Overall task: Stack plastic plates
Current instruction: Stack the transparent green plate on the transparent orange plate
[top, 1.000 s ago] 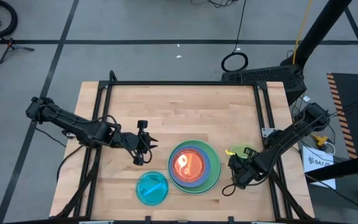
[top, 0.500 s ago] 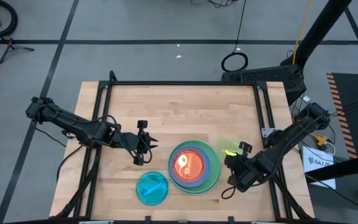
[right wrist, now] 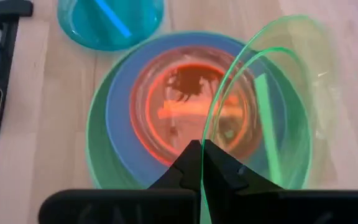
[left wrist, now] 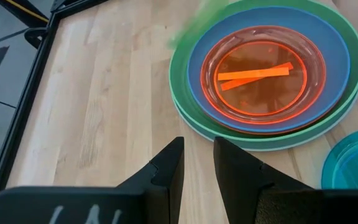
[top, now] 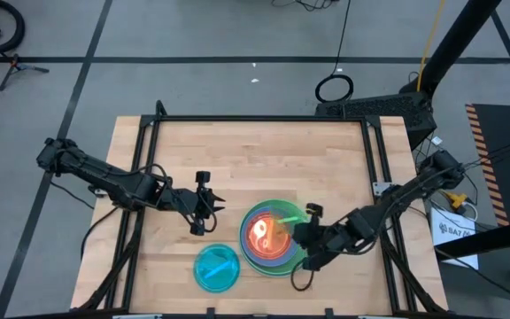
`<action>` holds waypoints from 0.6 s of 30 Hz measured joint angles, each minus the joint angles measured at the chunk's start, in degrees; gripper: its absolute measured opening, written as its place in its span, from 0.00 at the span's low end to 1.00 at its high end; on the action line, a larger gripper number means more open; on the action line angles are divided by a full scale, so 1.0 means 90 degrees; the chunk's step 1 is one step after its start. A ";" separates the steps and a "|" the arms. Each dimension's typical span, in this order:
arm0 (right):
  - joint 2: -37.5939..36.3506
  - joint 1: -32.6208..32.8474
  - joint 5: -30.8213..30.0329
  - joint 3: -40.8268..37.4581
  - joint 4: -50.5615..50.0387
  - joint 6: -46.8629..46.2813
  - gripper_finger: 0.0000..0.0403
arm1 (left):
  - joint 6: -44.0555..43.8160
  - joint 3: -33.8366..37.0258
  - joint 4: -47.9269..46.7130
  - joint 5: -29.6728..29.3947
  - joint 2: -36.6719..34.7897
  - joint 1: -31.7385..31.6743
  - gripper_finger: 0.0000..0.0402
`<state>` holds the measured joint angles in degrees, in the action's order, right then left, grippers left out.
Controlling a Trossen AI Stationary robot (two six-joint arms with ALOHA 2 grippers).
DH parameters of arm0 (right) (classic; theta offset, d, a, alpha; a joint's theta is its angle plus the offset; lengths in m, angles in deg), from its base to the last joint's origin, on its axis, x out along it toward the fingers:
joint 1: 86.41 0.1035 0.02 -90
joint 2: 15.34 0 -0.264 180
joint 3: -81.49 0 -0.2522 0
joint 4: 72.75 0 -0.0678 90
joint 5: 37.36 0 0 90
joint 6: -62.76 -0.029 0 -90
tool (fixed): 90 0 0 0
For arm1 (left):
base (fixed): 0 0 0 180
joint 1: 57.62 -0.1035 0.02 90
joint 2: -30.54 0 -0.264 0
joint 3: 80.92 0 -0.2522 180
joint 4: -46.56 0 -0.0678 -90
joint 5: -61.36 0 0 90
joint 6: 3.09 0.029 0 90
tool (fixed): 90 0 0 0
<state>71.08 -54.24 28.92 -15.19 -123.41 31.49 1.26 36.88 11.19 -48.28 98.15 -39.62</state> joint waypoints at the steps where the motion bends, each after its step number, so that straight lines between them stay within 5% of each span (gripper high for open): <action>1: 0.0124 -0.0033 0.0020 0.0131 0.0007 0.0189 0.00 | -0.0001 0.0000 0.0000 0.0000 0.0000 -0.0002 0.24; 8: 0.1173 -0.0143 0.0354 0.1336 -0.0143 0.1362 0.00 | -0.0013 0.0000 -0.0002 0.0000 0.0000 -0.0001 0.24; 18: 0.2348 -0.0174 0.0818 0.2257 -0.1128 0.1620 0.00 | -0.0016 0.0000 0.0000 0.0000 0.0000 0.0010 0.24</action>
<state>92.22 -55.80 36.28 5.12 -133.56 46.07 1.12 36.88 11.19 -48.28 98.15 -39.53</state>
